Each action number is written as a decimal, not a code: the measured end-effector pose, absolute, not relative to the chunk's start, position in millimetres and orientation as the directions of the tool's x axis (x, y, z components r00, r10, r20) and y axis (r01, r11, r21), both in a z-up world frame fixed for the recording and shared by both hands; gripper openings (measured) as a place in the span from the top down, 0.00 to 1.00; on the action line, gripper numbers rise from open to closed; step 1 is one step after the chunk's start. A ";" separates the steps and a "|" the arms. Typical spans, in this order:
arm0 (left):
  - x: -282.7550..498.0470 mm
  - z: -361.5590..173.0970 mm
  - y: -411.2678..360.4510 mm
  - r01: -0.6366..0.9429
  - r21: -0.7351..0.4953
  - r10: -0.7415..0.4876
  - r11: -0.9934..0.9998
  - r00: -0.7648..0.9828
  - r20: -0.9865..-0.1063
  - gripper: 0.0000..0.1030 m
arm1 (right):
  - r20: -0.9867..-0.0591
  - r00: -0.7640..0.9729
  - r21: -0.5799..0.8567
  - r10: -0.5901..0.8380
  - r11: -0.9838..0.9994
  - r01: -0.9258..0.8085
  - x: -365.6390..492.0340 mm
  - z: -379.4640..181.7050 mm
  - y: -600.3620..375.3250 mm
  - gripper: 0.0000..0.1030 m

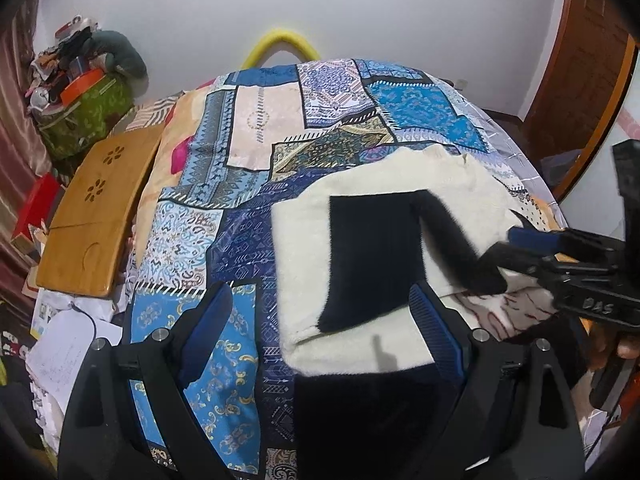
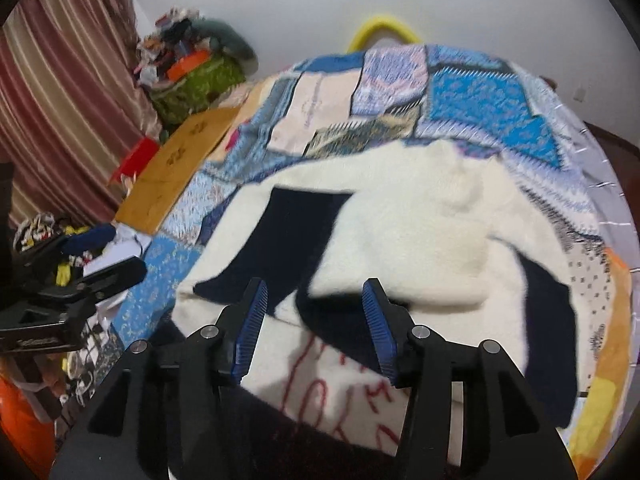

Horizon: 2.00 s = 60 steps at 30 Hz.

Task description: Fold small clothes

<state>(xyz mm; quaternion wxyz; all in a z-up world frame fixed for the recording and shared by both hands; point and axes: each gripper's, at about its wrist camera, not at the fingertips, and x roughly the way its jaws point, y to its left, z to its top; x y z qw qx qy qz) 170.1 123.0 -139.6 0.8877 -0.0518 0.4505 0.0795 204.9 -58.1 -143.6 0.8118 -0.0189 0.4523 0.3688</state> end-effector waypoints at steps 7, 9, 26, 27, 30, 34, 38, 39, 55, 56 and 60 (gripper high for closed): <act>188.7 -134.9 91.2 -0.126 0.005 0.078 0.992 0.584 -0.808 0.11 | -0.716 0.426 0.263 0.552 0.780 -0.568 207.1 -127.4 -106.5 0.34; 197.5 -135.8 77.4 -0.099 0.025 0.079 0.995 0.584 -0.808 0.11 | -0.715 0.457 0.239 0.530 0.799 -0.552 209.7 -126.3 -122.7 0.30; 283.2 -213.7 7.0 0.006 0.212 0.187 0.977 0.446 -0.875 0.10 | -0.740 0.526 0.272 0.419 0.902 -0.336 237.5 -157.1 -232.3 0.30; 285.8 -215.6 8.1 -0.002 0.207 0.187 0.978 0.443 -0.877 0.10 | -0.743 0.523 0.275 0.418 0.902 -0.332 238.8 -159.6 -234.1 0.30; 290.6 -215.2 12.7 -0.036 0.194 0.189 0.980 0.449 -0.873 0.10 | -0.752 0.511 0.278 0.415 0.904 -0.325 242.5 -167.9 -237.0 0.30; 288.9 -206.3 21.4 -0.082 0.215 0.228 0.973 0.481 -0.847 0.10 | -0.777 0.478 0.280 0.410 0.905 -0.322 247.4 -183.8 -235.9 0.30; 284.0 -196.8 41.6 -0.135 0.210 0.250 0.968 0.496 -0.832 0.10 | -0.793 0.451 0.284 0.410 0.903 -0.322 249.2 -194.8 -232.4 0.30; 282.5 -195.3 47.5 -0.148 0.202 0.249 0.968 0.495 -0.833 0.10 | -0.795 0.447 0.285 0.410 0.903 -0.322 249.2 -196.0 -231.6 0.30; 245.9 -200.8 121.4 -0.300 0.167 0.291 0.939 0.435 -0.852 0.10 | -0.806 0.440 0.259 0.395 0.905 -0.338 246.3 -192.2 -221.1 0.30; 243.1 -201.2 126.6 -0.309 0.173 0.299 0.935 0.429 -0.852 0.10 | -0.807 0.441 0.258 0.394 0.905 -0.338 246.0 -191.7 -221.1 0.30; 233.4 -198.9 148.0 -0.345 0.169 0.312 0.923 0.417 -0.854 0.10 | -0.805 0.448 0.254 0.389 0.908 -0.332 246.1 -190.5 -221.1 0.30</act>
